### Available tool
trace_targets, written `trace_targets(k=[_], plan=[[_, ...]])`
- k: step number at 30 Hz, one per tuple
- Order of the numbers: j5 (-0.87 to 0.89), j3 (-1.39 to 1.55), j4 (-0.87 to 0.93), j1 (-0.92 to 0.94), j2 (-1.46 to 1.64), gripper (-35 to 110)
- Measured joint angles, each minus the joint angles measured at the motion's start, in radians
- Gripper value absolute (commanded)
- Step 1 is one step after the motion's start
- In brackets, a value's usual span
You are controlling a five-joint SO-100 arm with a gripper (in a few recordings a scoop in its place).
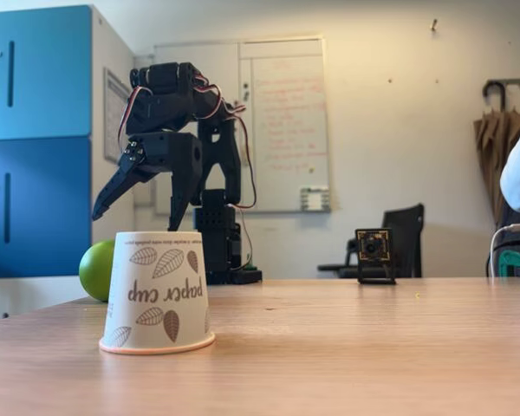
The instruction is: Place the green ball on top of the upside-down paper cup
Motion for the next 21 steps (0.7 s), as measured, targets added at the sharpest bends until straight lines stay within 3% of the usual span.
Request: trace_targets(k=[21], plan=[[-0.018, 0.127, -0.186, 0.072, -0.055, 49]])
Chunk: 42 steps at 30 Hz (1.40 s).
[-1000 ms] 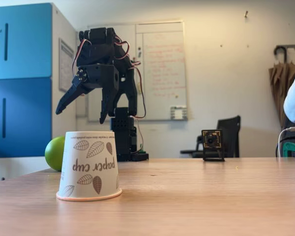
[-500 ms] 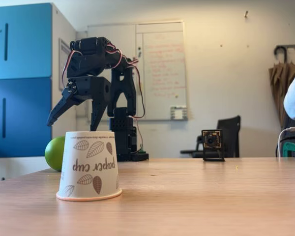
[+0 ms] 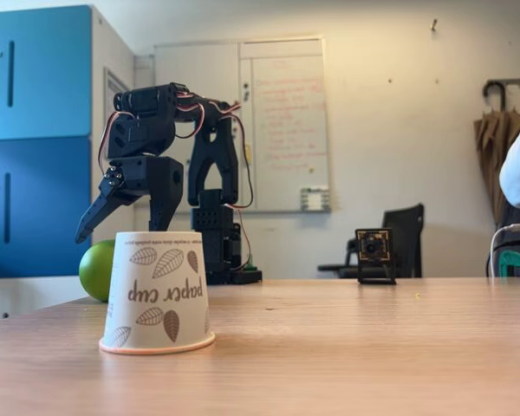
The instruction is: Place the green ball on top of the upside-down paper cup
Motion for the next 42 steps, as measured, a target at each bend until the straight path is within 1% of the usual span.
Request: trace_targets(k=[7, 17, 24, 33, 42], plan=[[0.008, 0.052, -0.051, 0.000, -0.020, 48], [0.038, 0.063, -0.084, 0.011, -0.031, 31], [0.037, 0.101, -0.132, 0.011, -0.012, 31], [0.038, 0.120, -0.137, 0.006, 0.034, 31], [0.067, 0.100, -0.110, -0.055, 0.187, 31]])
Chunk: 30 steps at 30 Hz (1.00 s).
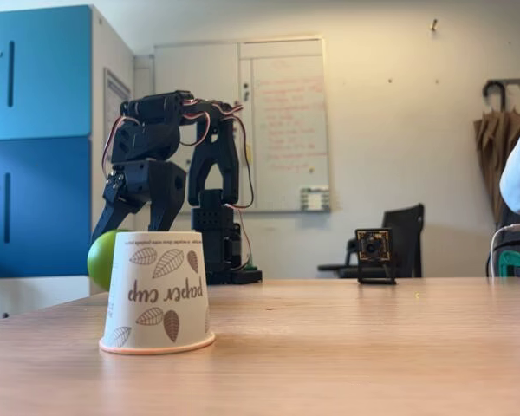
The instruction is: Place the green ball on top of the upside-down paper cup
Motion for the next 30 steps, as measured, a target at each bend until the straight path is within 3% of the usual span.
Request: trace_targets(k=[13, 30], plan=[[0.067, -0.336, 0.083, -0.198, 0.055, 31], [0.086, -0.885, -0.040, -0.373, -0.474, 31]])
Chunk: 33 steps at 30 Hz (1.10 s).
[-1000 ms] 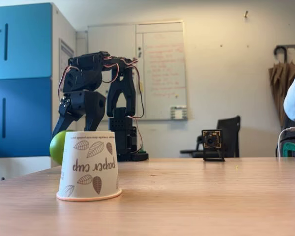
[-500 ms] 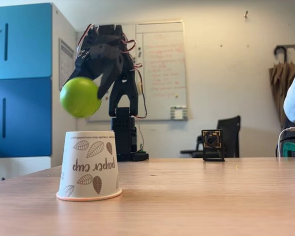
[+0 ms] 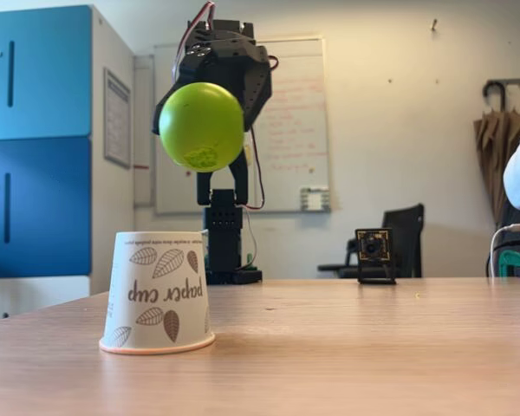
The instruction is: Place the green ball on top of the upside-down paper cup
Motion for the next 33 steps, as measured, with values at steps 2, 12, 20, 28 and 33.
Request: trace_targets(k=[2, 12, 20, 28, 33], plan=[[0.003, -0.041, -0.023, 0.000, -0.054, 31], [0.003, -0.196, -0.190, 0.023, -0.279, 31], [0.003, -0.199, -0.261, 0.046, -0.345, 31], [0.003, -0.199, -0.245, 0.058, -0.365, 32], [0.000, -0.201, -0.212, 0.052, -0.365, 38]])
